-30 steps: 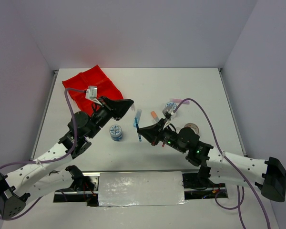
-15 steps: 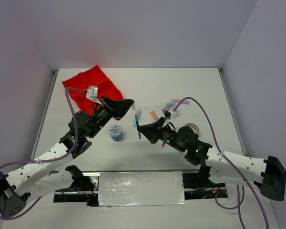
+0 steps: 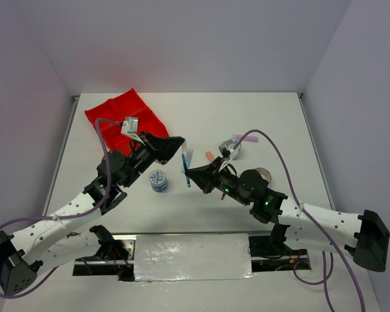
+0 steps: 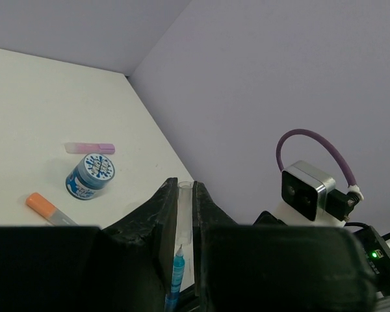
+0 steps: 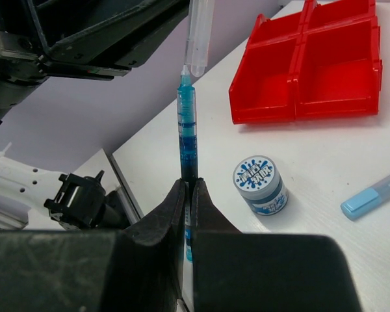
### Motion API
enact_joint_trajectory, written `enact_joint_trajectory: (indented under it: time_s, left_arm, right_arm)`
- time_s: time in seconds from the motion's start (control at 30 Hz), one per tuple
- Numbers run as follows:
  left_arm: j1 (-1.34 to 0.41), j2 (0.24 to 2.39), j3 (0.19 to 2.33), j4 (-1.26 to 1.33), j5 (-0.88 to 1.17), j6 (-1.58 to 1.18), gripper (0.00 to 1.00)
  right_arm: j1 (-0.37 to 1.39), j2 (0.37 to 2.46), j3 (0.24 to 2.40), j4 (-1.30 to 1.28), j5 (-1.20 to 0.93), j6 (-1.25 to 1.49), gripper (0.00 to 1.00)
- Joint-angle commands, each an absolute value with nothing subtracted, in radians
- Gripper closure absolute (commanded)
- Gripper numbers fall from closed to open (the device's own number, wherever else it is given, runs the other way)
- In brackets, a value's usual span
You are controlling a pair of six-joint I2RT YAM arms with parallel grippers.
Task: Sort the stationery into containers
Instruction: Close the pen cap on the pen.
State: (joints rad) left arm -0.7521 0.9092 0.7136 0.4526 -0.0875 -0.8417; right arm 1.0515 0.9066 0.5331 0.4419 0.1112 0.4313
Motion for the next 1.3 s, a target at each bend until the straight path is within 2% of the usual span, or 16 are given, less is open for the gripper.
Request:
enact_joint_trajectory:
  time_s: [0.0,1.27]
  left_arm:
    - [-0.758,0.902,0.753,0.495,-0.080,-0.821,1.00]
    - [-0.758,0.850,0.744,0.476,-0.143,-0.784,1.00]
  right_arm:
    - [1.058,0.913,0.591,0.459,0.127,0.417,1.00]
    - [1.060,0.890,0.583,0.439,0.121,0.437,1.00]
